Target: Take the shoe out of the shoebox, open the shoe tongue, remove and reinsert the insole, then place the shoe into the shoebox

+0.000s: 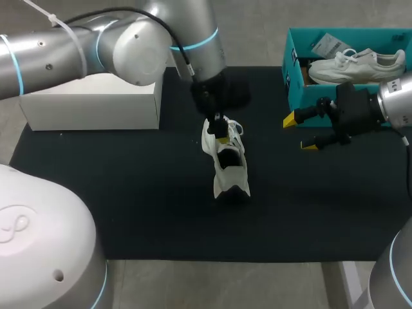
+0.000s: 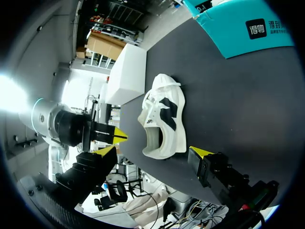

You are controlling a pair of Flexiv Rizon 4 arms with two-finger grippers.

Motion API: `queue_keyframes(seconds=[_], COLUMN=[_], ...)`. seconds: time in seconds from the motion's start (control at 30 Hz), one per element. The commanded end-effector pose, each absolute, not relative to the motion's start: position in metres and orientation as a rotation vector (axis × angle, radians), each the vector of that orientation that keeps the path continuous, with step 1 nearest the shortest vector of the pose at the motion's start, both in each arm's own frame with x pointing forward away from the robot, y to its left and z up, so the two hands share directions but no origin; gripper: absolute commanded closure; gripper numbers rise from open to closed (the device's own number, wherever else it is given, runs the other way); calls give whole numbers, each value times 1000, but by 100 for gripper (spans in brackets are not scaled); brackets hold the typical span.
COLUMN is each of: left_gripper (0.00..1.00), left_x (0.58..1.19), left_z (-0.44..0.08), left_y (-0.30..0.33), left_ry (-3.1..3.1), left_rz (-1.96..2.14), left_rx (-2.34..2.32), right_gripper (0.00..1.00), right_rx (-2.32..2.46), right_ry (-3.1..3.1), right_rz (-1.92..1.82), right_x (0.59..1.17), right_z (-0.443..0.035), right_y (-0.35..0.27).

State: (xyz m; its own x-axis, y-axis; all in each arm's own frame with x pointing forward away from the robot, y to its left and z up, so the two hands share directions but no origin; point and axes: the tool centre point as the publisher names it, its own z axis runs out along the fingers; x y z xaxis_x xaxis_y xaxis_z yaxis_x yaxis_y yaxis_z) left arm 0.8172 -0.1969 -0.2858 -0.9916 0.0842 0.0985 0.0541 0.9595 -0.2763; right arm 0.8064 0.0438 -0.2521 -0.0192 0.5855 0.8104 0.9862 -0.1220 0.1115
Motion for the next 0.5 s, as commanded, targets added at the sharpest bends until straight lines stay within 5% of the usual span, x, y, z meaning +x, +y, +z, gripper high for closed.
queue_keyframes(seconds=[0.03, 0.07, 0.17, 0.2, 0.27, 0.37, 0.5], left_gripper=[100, 100, 69, 57, 16, 0, 0], left_x=[796, 792, 779, 776, 771, 765, 767], left_z=[-287, -288, -290, -290, -288, -289, -299], left_y=[-189, -189, -191, -191, -193, -196, -199], left_ry=[-3004, -3004, -2996, -2990, -2986, -2982, -2978], left_rz=[482, 480, 477, 474, 482, 468, 450], left_rx=[-81, -82, -82, -92, -94, -103, -71], right_gripper=[0, 0, 0, 0, 0, 0, 0], right_rx=[-1753, -1753, -1753, -1753, -1753, -1753, -1753], right_ry=[-1638, -1638, -1638, -1638, -1638, -1638, -1638], right_rz=[-1013, -1013, -1013, -1013, -1013, -1013, -1013], right_x=[806, 806, 806, 806, 806, 806, 806], right_z=[-252, -252, -252, -252, -252, -252, -252], right_y=[45, 45, 45, 45, 45, 45, 45])
